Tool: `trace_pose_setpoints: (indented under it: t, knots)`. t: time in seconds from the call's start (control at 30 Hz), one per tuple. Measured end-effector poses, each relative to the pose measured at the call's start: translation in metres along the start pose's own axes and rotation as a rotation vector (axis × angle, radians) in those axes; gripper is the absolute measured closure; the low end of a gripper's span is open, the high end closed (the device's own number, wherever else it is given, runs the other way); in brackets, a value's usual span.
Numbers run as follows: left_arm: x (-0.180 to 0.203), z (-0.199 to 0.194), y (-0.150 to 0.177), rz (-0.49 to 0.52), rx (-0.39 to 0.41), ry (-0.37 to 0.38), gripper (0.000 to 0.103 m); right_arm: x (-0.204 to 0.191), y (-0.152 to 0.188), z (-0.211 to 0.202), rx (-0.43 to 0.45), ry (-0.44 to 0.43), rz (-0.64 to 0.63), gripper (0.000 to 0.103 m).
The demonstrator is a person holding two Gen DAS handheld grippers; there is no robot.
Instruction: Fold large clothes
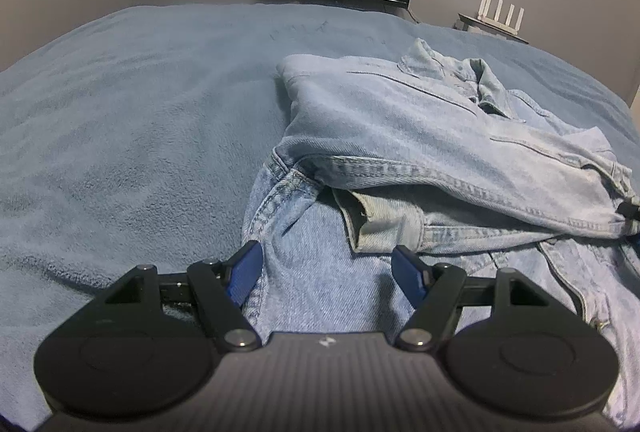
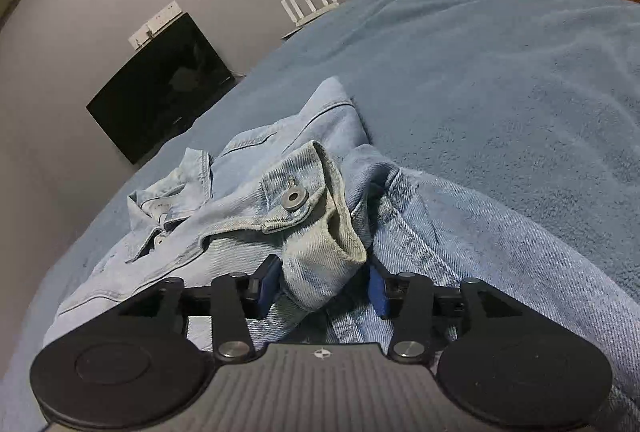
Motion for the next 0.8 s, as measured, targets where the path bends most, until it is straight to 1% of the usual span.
trace_pose_setpoints:
  t: [0.03, 0.1, 0.17, 0.2, 0.27, 0.33, 0.4, 0.47, 0.57, 0.63, 0.7, 0.77, 0.8]
  knots:
    - [0.001, 0.001, 0.001, 0.006, -0.002, -0.002, 0.030, -0.002, 0.001, -0.002, 0.012, 0.010, -0.011, 0.049]
    - [0.002, 0.006, 0.003, 0.027, -0.009, -0.011, 0.028, 0.005, 0.009, -0.005, 0.020, 0.023, -0.036, 0.048]
    - [0.006, 0.012, 0.009, 0.070, -0.014, -0.044, 0.021, 0.007, 0.013, -0.004, 0.025, 0.041, -0.087, 0.048]
    - [0.007, 0.014, 0.012, 0.089, -0.017, -0.056, 0.017, 0.014, 0.016, -0.012, 0.029, 0.051, -0.116, 0.048]
    - [0.006, 0.017, 0.017, 0.098, -0.019, -0.054, 0.015, 0.013, 0.018, -0.025, 0.023, 0.078, -0.176, 0.045]
    - [0.004, 0.015, 0.018, 0.086, -0.015, -0.040, 0.013, 0.014, 0.014, -0.044, 0.013, 0.097, -0.199, 0.042]
    - [0.002, 0.011, 0.020, 0.076, -0.017, -0.033, 0.013, 0.018, 0.002, -0.067, 0.016, 0.116, -0.218, 0.036]
    - [0.000, 0.004, 0.021, 0.069, -0.024, -0.037, 0.013, 0.024, -0.016, -0.091, 0.000, 0.093, -0.273, 0.028]
    - [0.002, -0.013, 0.024, 0.044, -0.033, -0.045, 0.013, 0.040, -0.043, -0.124, -0.035, 0.088, -0.348, 0.024]
    - [0.003, -0.029, 0.028, 0.015, -0.041, -0.033, 0.013, 0.056, -0.057, -0.146, -0.089, 0.080, -0.382, 0.019]
    - [0.004, -0.043, 0.031, -0.008, -0.051, -0.027, 0.013, 0.075, -0.065, -0.164, -0.189, 0.064, -0.413, 0.016]
    - [0.004, -0.064, 0.037, -0.025, -0.056, -0.013, 0.013, 0.093, -0.062, -0.176, -0.300, 0.043, -0.446, 0.014]
    - [0.004, -0.074, 0.041, -0.035, -0.057, -0.007, 0.013, 0.104, -0.058, -0.183, -0.336, 0.036, -0.456, 0.014]
Point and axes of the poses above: each gripper's, at about its wrist camera, not at the fingertips, and z roughly the way its jaws point, x to its right, y to its underside, the point moved 1 cm from there along z, roughly the way its jaws point, and after that the axes turned 7 degrees about y, right-handed, at the moved point
